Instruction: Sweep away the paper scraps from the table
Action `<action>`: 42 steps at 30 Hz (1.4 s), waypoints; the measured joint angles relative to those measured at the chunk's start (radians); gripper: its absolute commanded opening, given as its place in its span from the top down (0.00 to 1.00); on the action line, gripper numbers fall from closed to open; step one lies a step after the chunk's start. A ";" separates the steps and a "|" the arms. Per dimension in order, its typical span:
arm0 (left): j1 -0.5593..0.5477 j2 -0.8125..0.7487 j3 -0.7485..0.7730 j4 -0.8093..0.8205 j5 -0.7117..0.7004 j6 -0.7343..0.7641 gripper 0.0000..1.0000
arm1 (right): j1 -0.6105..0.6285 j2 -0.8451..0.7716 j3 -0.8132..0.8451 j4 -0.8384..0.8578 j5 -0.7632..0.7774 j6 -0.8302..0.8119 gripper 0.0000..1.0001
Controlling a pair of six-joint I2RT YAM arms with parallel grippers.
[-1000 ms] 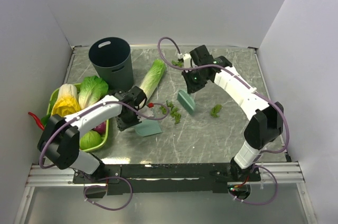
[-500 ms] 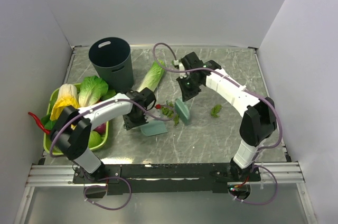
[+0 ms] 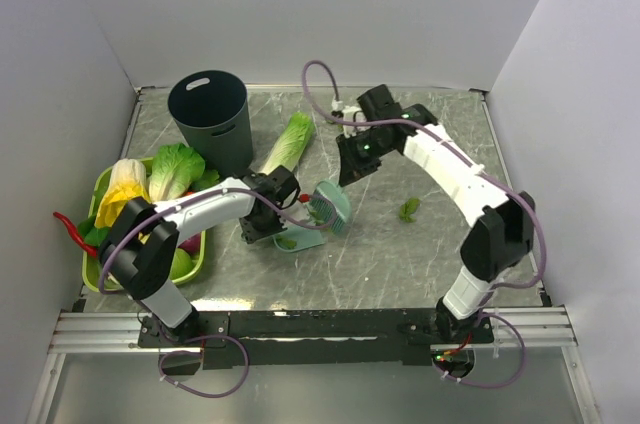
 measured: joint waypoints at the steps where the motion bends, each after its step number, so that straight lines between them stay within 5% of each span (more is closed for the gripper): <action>1: 0.000 -0.011 -0.013 0.001 0.000 0.000 0.99 | -0.010 -0.016 0.000 -0.003 0.002 -0.006 1.00; 8: 0.005 -0.080 -0.048 -0.008 -0.001 -0.001 0.99 | -0.023 -0.081 0.003 -0.002 0.035 -0.040 1.00; 20: 0.006 -0.065 -0.039 -0.082 -0.027 0.003 0.99 | -0.018 0.024 0.010 0.031 0.338 0.013 1.00; 26: -0.006 0.001 -0.001 -0.091 -0.032 0.003 0.99 | 0.019 0.044 -0.043 0.043 0.276 0.051 1.00; 35: -0.063 0.085 0.079 -0.074 -0.013 -0.010 0.99 | 0.039 0.130 0.029 0.067 -0.030 0.073 1.00; 42: -0.051 0.054 0.038 0.005 0.008 -0.030 0.99 | 0.024 0.087 0.040 0.020 -0.026 0.009 1.00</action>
